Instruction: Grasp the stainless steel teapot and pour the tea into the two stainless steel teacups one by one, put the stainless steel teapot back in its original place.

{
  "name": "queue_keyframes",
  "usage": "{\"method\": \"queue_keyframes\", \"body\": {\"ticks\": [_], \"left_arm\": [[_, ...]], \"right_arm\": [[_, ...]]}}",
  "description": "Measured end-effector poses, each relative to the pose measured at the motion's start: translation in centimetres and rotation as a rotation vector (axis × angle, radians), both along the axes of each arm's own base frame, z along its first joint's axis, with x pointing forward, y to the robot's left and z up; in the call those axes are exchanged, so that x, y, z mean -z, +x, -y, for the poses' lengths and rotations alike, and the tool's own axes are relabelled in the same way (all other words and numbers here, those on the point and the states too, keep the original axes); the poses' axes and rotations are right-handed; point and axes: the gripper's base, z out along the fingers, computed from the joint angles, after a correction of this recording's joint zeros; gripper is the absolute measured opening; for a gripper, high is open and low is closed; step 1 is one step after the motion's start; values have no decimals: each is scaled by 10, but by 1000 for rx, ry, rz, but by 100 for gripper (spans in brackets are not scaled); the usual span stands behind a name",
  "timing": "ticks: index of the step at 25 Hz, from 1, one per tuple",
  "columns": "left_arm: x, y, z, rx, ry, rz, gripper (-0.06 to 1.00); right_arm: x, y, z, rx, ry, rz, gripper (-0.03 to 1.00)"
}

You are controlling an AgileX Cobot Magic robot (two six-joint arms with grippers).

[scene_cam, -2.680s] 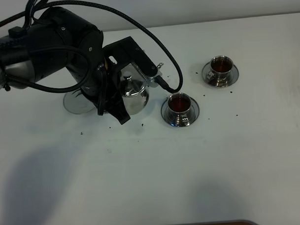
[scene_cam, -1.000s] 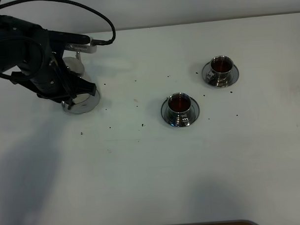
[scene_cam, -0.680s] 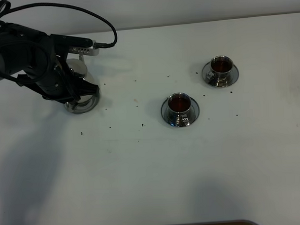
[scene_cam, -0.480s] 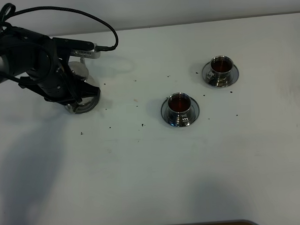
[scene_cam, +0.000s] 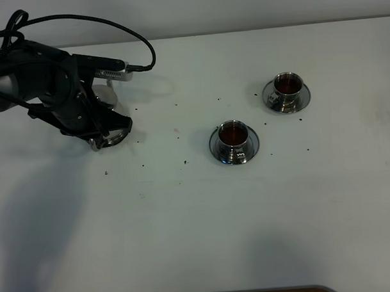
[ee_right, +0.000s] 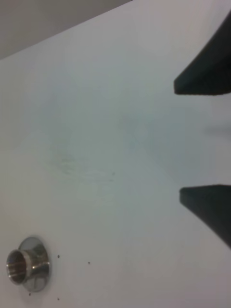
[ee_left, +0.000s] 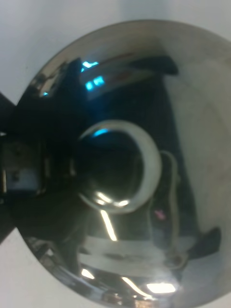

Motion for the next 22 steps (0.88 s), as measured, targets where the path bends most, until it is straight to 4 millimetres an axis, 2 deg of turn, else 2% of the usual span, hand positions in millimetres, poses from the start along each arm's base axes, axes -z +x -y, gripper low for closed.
{"method": "queue_keyframes", "body": {"ticks": [14,22], "left_arm": [[0,0,-2,-5,0,1,26],[-1,1,-2,-4,-2,7,44]], "right_arm": [[0,0,0,0,0,0,43],[0,0,0,0,0,0,43]]}}
